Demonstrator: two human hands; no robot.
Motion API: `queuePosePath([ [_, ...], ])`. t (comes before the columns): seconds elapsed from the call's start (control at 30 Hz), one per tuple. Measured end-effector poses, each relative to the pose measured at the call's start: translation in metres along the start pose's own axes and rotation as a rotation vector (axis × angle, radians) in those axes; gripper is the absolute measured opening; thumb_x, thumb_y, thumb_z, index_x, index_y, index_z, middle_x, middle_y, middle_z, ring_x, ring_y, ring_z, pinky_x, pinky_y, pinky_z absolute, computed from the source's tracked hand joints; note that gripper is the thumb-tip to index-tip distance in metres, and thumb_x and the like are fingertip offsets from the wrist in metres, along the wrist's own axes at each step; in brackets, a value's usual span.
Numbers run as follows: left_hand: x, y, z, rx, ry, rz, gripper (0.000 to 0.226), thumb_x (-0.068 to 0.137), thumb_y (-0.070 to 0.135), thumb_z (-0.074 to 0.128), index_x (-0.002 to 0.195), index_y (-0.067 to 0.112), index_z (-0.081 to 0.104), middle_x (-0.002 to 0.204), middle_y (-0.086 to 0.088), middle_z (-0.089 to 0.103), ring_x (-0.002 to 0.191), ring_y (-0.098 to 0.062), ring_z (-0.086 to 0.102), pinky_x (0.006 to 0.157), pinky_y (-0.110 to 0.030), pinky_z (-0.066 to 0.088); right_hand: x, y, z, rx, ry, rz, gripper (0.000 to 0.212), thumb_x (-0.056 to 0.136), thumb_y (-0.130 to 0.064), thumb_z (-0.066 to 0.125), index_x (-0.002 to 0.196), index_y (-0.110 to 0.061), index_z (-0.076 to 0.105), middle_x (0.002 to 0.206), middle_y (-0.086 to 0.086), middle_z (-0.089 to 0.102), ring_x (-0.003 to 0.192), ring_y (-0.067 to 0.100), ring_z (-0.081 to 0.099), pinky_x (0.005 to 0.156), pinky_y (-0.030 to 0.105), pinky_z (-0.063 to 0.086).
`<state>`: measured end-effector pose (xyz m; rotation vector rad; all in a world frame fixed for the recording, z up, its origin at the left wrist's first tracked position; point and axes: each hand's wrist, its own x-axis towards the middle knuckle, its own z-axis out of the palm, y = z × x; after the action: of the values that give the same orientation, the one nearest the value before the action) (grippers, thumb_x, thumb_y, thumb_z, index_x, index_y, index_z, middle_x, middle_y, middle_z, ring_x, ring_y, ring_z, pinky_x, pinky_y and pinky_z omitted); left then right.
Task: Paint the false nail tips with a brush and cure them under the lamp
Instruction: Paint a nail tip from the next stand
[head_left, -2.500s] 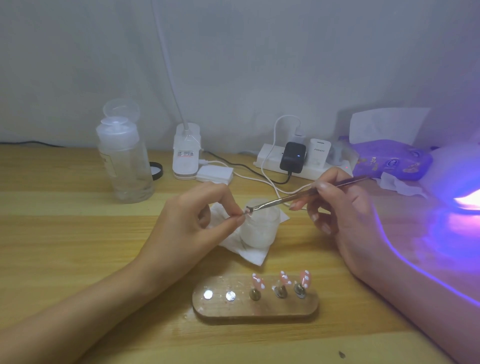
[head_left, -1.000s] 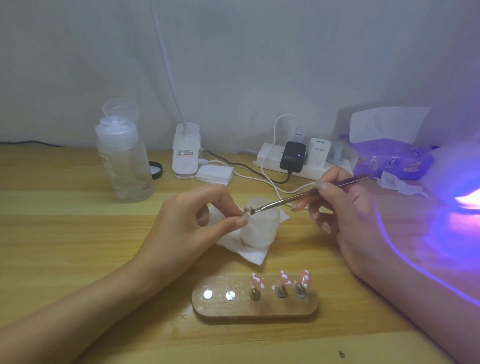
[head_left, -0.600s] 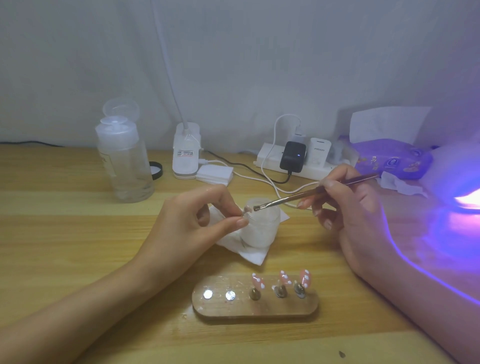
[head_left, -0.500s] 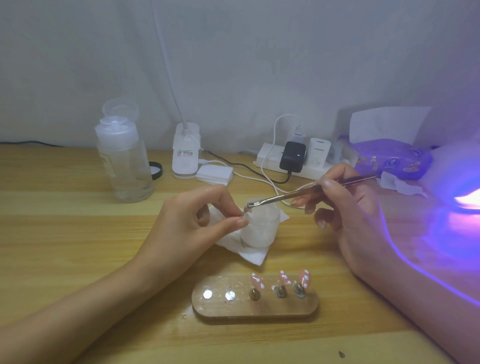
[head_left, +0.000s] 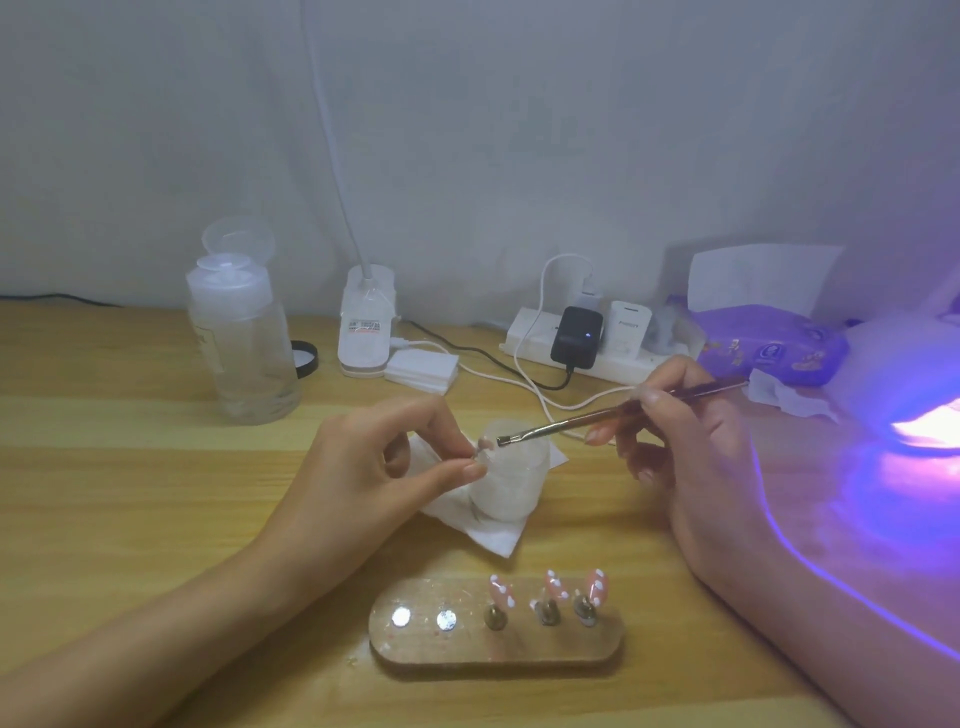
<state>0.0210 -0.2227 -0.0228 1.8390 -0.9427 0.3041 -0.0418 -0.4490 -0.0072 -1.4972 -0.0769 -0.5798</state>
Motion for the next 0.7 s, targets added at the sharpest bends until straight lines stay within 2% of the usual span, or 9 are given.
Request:
queuePosePath([
  [0.13,0.0001,0.0007,-0.0005,0.005,0.0,-0.008,0.012,0.079,0.028,0.077,0.074,0.027,0.066,0.056,0.03,0.05,0.051,-0.002,0.028,0.051,-0.011,0.026,-0.0008,0.0008,0.0021,-0.023,-0.064,0.003,0.022,0.088,-0.019,0.052,0.068,-0.027,0.052,0.068,0.014,0.071,0.057,0.014,0.056,0.043,0.018,0.037],
  [0.23,-0.0005,-0.0003,-0.0009,0.001,-0.008,-0.002,0.012,0.08,0.028,0.077,0.075,0.028,0.066,0.059,0.031,0.053,0.052,-0.003,0.03,0.052,-0.011,0.028,0.0003,0.0028,-0.0006,-0.029,-0.013,0.022,0.017,0.087,-0.019,0.052,0.07,-0.02,0.048,0.064,0.013,0.069,0.052,0.012,0.05,0.041,0.017,0.033],
  [0.37,-0.0006,-0.0023,-0.0011,-0.024,-0.011,-0.02,0.011,0.079,0.034,0.075,0.074,0.032,0.065,0.064,0.023,0.055,0.052,-0.004,0.031,0.054,-0.014,0.03,0.0013,0.0025,-0.0013,0.021,-0.044,0.005,0.015,0.089,-0.019,0.05,0.075,-0.015,0.047,0.069,0.014,0.071,0.058,0.013,0.056,0.044,0.018,0.037],
  [0.6,-0.002,-0.0056,-0.0007,0.012,-0.007,-0.041,0.016,0.082,0.044,0.076,0.076,0.032,0.066,0.058,0.013,0.042,0.054,-0.007,0.031,0.055,-0.019,0.03,0.002,0.0041,-0.0019,-0.006,0.006,0.035,0.016,0.087,-0.02,0.052,0.071,-0.02,0.049,0.068,0.013,0.071,0.057,0.011,0.053,0.043,0.017,0.035],
  [0.7,-0.0021,-0.0065,-0.0005,0.02,-0.002,-0.056,0.014,0.082,0.041,0.072,0.076,0.029,0.066,0.059,0.013,0.04,0.054,-0.006,0.029,0.056,-0.022,0.03,0.001,0.0035,-0.001,0.0,-0.056,0.005,0.014,0.089,-0.019,0.05,0.076,-0.014,0.049,0.069,0.012,0.071,0.06,0.013,0.057,0.045,0.018,0.038],
])
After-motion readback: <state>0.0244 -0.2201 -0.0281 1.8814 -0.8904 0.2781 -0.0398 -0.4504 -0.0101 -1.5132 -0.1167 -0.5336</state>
